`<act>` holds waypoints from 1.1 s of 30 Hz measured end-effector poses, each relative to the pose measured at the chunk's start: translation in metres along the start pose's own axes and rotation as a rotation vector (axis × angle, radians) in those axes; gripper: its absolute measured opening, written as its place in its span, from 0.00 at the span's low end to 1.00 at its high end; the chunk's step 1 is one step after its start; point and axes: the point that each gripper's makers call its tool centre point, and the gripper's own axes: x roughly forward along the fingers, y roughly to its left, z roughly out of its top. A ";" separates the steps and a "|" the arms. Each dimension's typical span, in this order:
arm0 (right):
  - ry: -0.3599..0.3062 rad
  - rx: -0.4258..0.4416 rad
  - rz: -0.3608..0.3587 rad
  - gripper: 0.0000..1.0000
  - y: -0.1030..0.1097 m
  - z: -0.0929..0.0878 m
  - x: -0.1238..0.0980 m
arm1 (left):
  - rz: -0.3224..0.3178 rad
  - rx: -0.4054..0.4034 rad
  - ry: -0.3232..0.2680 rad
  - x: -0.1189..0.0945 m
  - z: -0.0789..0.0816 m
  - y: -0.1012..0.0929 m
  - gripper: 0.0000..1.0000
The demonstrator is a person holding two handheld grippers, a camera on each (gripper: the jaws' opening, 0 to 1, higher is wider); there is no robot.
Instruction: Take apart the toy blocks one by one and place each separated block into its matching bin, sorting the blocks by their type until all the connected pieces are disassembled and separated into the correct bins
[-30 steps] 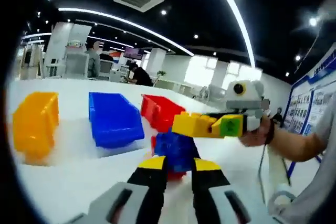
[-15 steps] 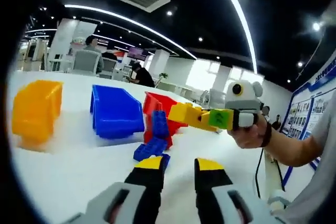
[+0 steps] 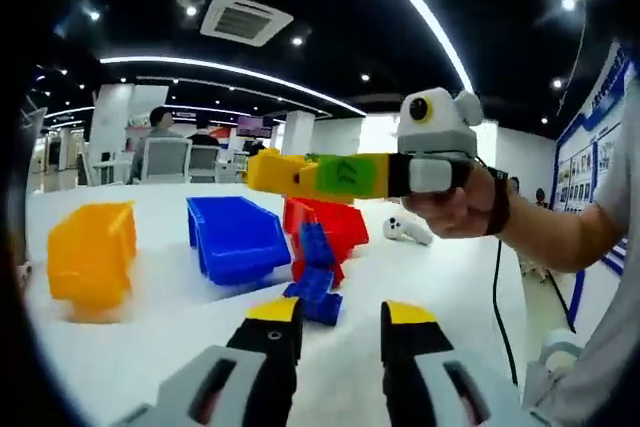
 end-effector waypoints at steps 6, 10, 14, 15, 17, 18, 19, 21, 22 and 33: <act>0.071 -0.087 0.013 0.26 -0.017 0.005 0.063 | 0.023 -0.015 0.012 -0.015 -0.011 -0.001 0.34; 0.127 -0.107 0.019 0.26 -0.027 0.007 0.099 | 0.085 0.100 0.070 -0.029 -0.019 0.012 0.36; 0.205 -0.209 -0.026 0.26 -0.040 0.004 0.129 | 0.111 0.071 0.043 -0.046 -0.014 0.020 0.38; 0.225 -0.240 -0.026 0.26 -0.043 0.004 0.140 | 0.119 0.058 0.038 -0.049 -0.014 0.021 0.38; 0.229 -0.240 -0.024 0.26 -0.046 0.005 0.149 | 0.127 0.045 0.033 -0.058 -0.015 0.030 0.38; 0.245 -0.241 -0.029 0.26 -0.050 0.006 0.159 | 0.136 0.035 0.036 -0.064 -0.017 0.033 0.38; 0.262 -0.242 -0.034 0.26 -0.054 0.006 0.169 | 0.140 0.033 0.046 -0.067 -0.019 0.034 0.37; 0.282 -0.252 -0.040 0.26 -0.058 0.007 0.183 | 0.143 0.034 0.065 -0.072 -0.023 0.033 0.37; 0.296 -0.253 -0.045 0.26 -0.061 0.006 0.188 | 0.146 0.032 0.067 -0.075 -0.024 0.034 0.37; 0.407 -0.165 -0.122 0.40 -0.082 -0.027 0.207 | 0.196 -0.026 0.032 -0.092 -0.024 0.047 0.37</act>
